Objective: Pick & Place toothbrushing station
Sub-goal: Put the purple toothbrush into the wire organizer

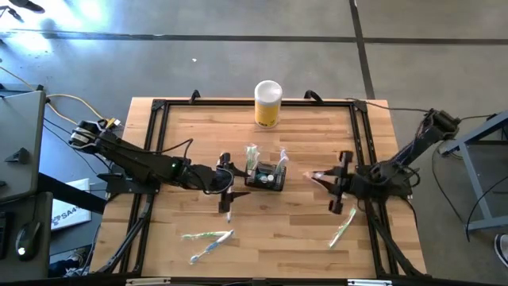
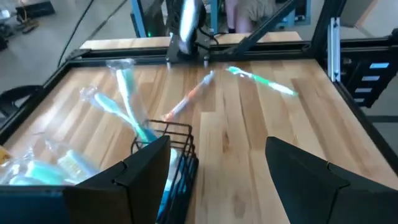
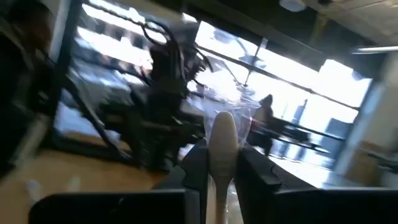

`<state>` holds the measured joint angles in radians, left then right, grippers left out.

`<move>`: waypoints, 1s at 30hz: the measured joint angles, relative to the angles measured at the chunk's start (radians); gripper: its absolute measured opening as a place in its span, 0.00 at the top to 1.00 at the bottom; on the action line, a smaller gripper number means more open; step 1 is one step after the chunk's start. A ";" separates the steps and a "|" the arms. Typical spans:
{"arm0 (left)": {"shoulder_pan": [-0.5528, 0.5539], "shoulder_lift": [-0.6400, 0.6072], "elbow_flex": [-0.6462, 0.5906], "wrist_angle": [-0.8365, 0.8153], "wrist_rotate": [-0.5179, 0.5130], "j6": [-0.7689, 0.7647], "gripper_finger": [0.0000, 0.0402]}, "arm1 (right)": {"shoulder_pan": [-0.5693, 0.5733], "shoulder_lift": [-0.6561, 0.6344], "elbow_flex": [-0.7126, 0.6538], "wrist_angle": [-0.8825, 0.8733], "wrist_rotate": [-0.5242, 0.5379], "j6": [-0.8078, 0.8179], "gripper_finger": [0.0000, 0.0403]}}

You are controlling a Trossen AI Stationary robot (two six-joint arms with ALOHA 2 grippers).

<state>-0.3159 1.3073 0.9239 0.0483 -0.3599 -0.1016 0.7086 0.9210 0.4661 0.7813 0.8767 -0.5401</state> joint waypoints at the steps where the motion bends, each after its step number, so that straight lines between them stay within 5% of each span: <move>1: 0.001 0.000 -0.001 -0.012 0.000 -0.007 0.36 | -0.037 -0.020 -0.035 0.014 -0.086 0.058 0.89; 7: 0.002 0.001 -0.002 -0.019 -0.011 -0.010 0.36 | -0.289 0.010 -0.168 0.237 -0.433 0.215 0.89; 13: 0.001 0.001 -0.002 -0.028 -0.025 -0.010 0.36 | -0.473 0.147 -0.173 0.374 -0.622 0.342 0.89; 30: 0.001 0.002 -0.002 -0.074 -0.027 -0.035 0.36 | -0.581 0.423 -0.174 0.566 -0.616 0.401 0.89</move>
<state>-0.3145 1.3090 0.9218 -0.0257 -0.3870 -0.1371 0.1272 1.3442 0.2924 1.3476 0.2611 -0.1390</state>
